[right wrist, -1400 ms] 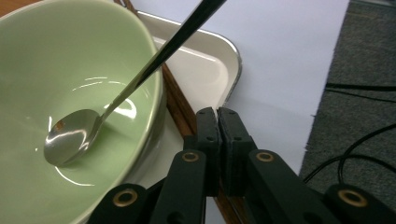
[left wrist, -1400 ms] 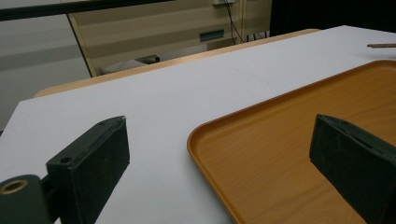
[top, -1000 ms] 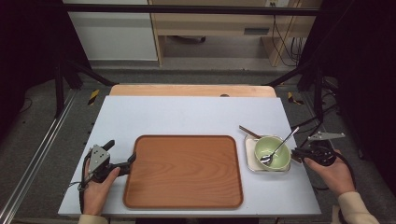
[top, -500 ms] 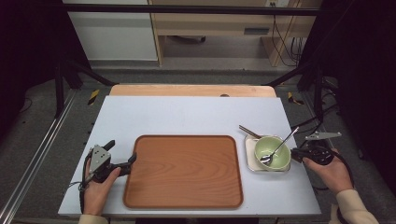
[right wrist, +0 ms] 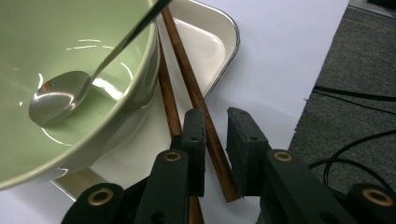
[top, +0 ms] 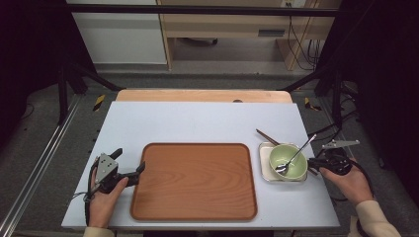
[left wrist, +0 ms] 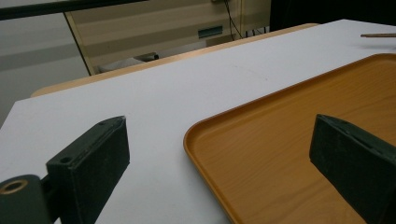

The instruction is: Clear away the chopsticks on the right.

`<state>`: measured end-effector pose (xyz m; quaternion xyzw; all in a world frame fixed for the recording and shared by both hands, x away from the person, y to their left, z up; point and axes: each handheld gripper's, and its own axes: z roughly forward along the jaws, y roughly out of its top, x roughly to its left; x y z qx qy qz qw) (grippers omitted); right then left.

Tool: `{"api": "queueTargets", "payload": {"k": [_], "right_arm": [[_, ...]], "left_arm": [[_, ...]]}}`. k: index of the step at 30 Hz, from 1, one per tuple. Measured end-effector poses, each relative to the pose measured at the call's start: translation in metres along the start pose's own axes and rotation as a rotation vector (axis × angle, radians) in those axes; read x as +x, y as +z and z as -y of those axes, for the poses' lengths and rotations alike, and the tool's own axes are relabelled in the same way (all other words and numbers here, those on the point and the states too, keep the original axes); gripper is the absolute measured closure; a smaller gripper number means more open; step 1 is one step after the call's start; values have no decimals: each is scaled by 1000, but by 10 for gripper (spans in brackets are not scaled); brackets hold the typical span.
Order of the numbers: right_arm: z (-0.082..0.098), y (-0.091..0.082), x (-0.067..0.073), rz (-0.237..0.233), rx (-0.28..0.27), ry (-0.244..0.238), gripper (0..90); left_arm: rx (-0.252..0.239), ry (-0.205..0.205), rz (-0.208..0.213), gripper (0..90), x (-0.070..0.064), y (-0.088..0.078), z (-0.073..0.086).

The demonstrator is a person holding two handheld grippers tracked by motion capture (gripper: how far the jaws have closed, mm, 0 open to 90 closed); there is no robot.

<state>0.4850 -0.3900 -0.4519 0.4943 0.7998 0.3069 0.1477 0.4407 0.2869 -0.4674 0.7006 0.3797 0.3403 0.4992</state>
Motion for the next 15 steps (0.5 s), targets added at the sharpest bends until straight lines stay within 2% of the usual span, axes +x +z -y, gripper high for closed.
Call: {"api": "queueTargets", "payload": {"k": [4, 8, 12, 15], "right_arm": [[1, 3, 0, -7, 16, -2, 784], [2, 3, 0, -29, 19, -9, 839], [3, 3, 0, -43, 19, 9, 845], [2, -2, -1, -26, 5, 21, 845]], "left_arm": [[0, 0, -1, 46, 0, 0, 0], [-1, 0, 0, 46, 0, 0, 0], [-2, -1, -1, 46, 0, 0, 0], [-6, -5, -4, 46, 1, -1, 0]]}}
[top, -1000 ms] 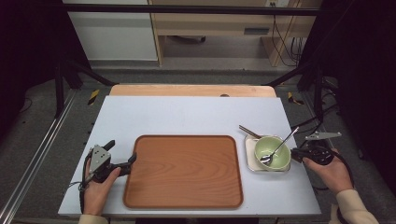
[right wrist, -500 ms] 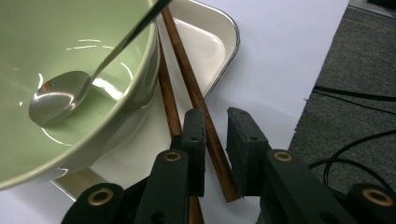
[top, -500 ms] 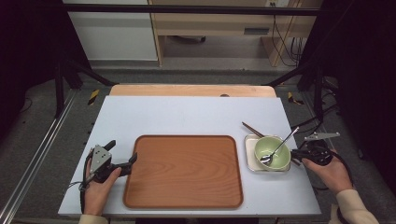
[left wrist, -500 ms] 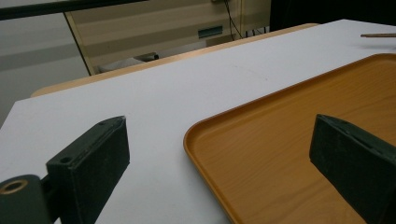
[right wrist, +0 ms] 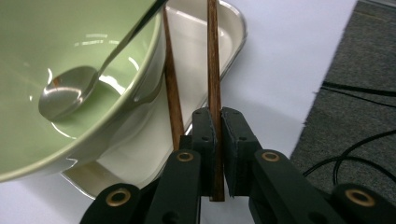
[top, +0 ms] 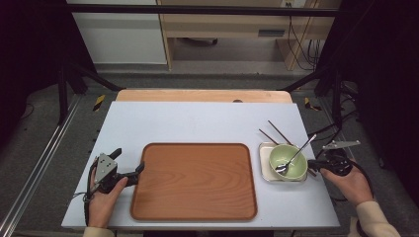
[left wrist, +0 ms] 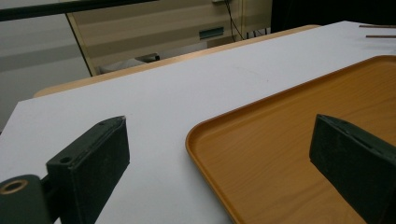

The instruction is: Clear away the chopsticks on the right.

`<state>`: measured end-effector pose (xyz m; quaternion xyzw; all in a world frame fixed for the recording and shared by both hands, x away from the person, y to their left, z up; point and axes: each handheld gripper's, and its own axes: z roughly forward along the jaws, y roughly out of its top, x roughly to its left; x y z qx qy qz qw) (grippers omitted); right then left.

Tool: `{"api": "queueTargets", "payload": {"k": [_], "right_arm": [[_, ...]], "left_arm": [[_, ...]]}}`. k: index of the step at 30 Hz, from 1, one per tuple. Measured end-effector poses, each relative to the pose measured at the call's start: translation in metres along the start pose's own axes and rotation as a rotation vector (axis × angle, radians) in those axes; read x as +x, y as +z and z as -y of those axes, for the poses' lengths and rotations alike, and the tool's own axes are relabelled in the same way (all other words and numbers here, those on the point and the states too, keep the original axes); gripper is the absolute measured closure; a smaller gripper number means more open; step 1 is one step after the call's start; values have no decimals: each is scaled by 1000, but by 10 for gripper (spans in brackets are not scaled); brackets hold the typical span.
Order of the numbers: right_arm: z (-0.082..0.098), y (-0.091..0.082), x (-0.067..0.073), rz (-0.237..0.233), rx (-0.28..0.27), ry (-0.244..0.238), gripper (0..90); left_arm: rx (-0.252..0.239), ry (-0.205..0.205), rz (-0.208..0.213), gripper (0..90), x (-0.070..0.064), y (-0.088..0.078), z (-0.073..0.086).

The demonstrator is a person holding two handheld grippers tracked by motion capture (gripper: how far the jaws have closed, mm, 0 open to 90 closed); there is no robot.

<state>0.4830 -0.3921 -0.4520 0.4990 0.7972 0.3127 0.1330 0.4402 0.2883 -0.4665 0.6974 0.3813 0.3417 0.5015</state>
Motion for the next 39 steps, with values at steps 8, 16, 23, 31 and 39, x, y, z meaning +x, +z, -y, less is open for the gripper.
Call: {"api": "queueTargets", "payload": {"k": [8, 16, 23, 31, 39], "right_arm": [[-11, -29, -3, 130, -68, 47, 846], [-29, -55, 1, 217, -96, 57, 846], [-53, -80, 13, 303, -118, 18, 846], [-81, -93, 52, 273, -130, -28, 846], [-103, -75, 108, 192, -106, -97, 846]], "left_arm": [[-5, -4, -4, 46, 1, -1, 0], [-16, -21, -13, 46, 6, -4, 1], [-29, -24, -19, 45, 9, -8, 1], [-46, -34, -35, 42, 15, -13, 2], [-48, -19, -55, 40, 18, -15, 2]]}}
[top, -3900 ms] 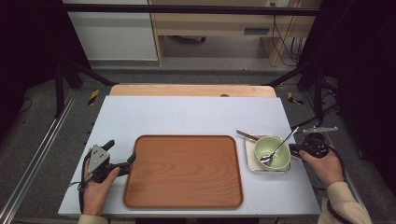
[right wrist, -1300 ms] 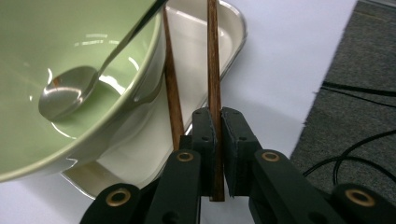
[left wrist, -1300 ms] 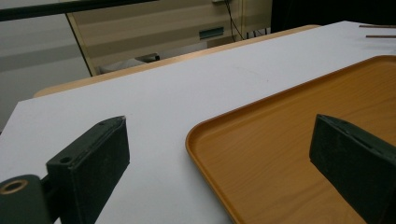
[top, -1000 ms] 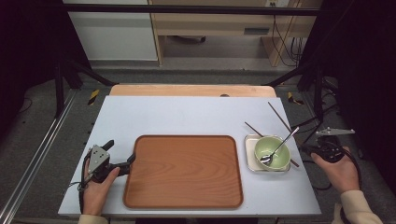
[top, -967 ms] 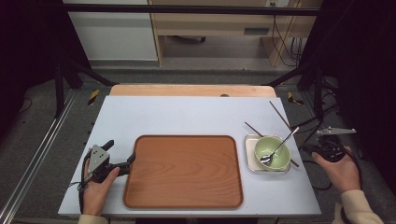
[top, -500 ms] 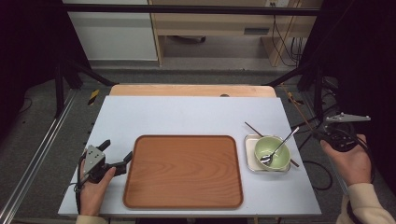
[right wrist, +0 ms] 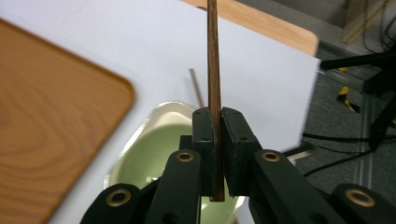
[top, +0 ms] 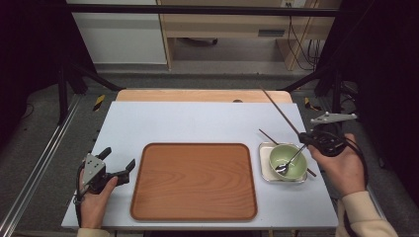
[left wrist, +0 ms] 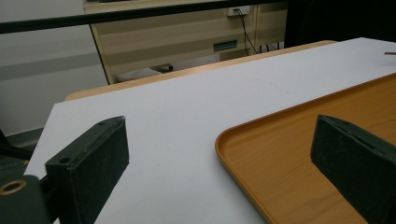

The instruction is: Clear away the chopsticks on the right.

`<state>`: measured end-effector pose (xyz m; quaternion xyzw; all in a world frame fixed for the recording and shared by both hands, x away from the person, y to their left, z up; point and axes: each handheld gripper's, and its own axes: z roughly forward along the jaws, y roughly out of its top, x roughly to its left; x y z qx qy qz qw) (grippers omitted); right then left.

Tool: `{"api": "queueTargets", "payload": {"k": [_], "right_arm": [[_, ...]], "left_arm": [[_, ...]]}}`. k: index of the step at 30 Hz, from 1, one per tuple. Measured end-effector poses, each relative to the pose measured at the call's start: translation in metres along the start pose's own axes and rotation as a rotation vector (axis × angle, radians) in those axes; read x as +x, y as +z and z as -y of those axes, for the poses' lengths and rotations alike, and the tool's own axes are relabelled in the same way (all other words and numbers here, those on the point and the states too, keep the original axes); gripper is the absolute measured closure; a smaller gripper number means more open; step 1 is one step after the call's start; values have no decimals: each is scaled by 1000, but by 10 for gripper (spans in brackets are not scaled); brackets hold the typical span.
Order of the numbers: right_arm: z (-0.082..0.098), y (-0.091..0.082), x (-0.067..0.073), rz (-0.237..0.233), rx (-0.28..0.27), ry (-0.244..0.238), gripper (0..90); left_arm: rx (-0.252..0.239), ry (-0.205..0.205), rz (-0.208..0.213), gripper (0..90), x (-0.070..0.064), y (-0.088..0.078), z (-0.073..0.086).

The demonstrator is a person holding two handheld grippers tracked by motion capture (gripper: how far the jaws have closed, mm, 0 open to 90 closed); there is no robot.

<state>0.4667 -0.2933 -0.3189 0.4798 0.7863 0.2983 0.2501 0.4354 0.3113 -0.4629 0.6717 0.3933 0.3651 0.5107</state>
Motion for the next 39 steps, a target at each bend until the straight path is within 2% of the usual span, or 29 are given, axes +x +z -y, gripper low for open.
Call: {"api": "queueTargets", "payload": {"k": [3, 10, 13, 15, 18, 26, 31, 37, 39], "right_arm": [[-5, 6, 17, -20, 9, -25, 846], [-7, 16, 48, -75, 36, -26, 846], [-5, 19, 61, -99, 34, -49, 846], [-5, 20, 69, -112, 45, -45, 846], [-3, 22, 76, -128, 34, -44, 846], [7, 38, 94, -180, 67, -32, 846], [16, 42, 104, -200, 72, -37, 846], [28, 42, 114, -224, 78, -7, 846], [33, 42, 118, -234, 87, 17, 846]], "left_arm": [[-7, -7, -1, 40, 1, 0, 0], [-7, -7, -1, 39, 3, -1, 2], [-13, -12, -2, 38, 3, -3, 2], [-20, -14, -4, 37, 4, -3, 2], [-21, -12, -6, 35, 5, -4, 2], [-28, -15, -5, 29, 5, -3, 2], [-27, -13, -5, 26, 6, -4, 3], [-33, -13, -5, 24, 7, -5, 3], [-32, -14, -6, 24, 7, -5, 3]]}}
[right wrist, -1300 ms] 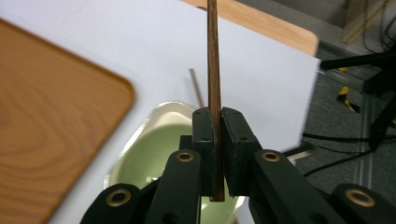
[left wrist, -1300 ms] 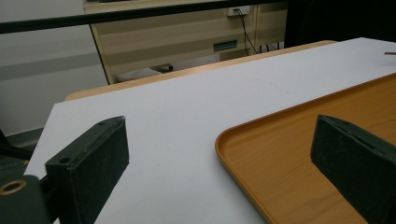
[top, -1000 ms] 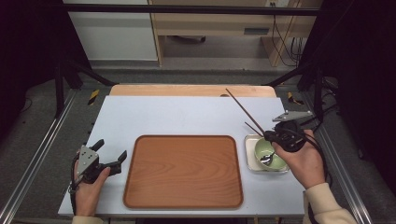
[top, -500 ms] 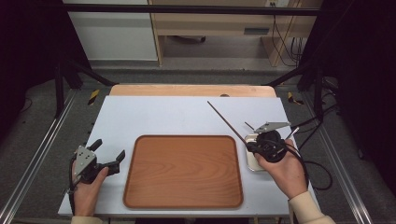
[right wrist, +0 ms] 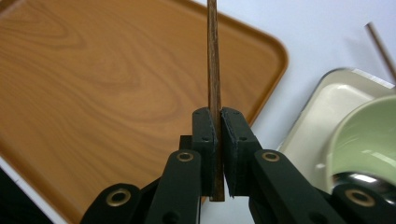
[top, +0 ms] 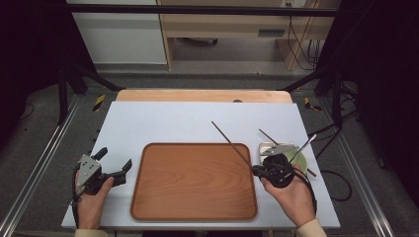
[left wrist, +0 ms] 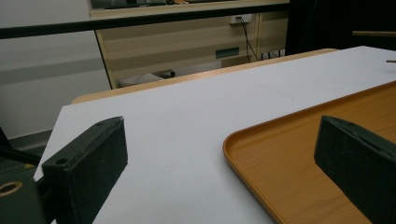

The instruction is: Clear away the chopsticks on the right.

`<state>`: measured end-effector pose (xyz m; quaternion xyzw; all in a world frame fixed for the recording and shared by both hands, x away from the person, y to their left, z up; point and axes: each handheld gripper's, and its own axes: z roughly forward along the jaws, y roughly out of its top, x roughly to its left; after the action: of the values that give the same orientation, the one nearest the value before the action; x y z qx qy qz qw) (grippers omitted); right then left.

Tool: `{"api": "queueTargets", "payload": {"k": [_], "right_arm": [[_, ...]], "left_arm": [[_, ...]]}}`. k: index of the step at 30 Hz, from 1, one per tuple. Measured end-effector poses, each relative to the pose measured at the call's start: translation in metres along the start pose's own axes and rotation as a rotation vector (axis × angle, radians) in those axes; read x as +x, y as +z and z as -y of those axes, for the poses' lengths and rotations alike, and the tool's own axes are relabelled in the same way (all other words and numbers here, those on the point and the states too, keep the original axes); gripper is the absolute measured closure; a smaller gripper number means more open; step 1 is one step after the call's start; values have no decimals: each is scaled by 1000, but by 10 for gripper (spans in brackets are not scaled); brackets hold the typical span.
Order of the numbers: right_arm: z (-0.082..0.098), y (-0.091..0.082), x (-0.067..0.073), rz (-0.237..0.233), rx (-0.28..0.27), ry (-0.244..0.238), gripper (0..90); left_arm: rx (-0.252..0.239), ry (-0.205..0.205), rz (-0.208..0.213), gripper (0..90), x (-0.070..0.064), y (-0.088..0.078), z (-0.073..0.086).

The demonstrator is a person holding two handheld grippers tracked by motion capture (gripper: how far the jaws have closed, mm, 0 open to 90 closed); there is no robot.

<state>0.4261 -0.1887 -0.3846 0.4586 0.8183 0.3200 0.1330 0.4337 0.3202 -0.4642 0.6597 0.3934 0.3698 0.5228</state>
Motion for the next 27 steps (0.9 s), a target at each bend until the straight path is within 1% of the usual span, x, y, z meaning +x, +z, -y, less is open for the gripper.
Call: {"api": "queueTargets", "payload": {"k": [1, 5, 6, 8, 9, 12, 16, 17, 19, 21, 22, 23, 27], "right_arm": [[3, 2, 2, 3, 1, -4, 846], [13, 5, 11, -10, 13, 16, 846], [15, 6, 13, -13, 11, 11, 846], [20, 7, 17, -17, 24, 14, 846], [23, 8, 20, -18, 30, 25, 846], [30, 10, 25, -19, 31, 41, 846], [39, 13, 29, -21, 29, 55, 846], [41, 13, 31, -21, 28, 66, 846], [43, 12, 31, -20, 25, 65, 846], [45, 12, 34, -16, 25, 79, 845], [46, 12, 35, -21, 31, 87, 845], [48, 14, 35, -20, 21, 76, 845], [54, 18, 38, -19, 27, 78, 845]], "left_arm": [[1, -1, 0, 24, 0, 0, 0], [-3, -1, 0, 24, -1, 0, -1], [-3, -1, 0, 24, -1, 0, 0], [-2, -1, 0, 24, 0, -1, 0], [0, -1, -1, 24, 0, -1, 0], [-5, -6, -5, 24, 1, -1, 0], [-10, -9, -6, 24, 1, -1, 0], [-10, -10, -5, 24, 1, -1, 0], [-6, -7, -4, 24, 1, -1, 0], [-5, -8, -2, 24, 1, -1, 0], [-4, -7, -1, 24, 1, -1, 0], [-5, -7, -1, 24, 0, -1, 0], [-6, -10, 0, 24, 0, -1, 0]]}}
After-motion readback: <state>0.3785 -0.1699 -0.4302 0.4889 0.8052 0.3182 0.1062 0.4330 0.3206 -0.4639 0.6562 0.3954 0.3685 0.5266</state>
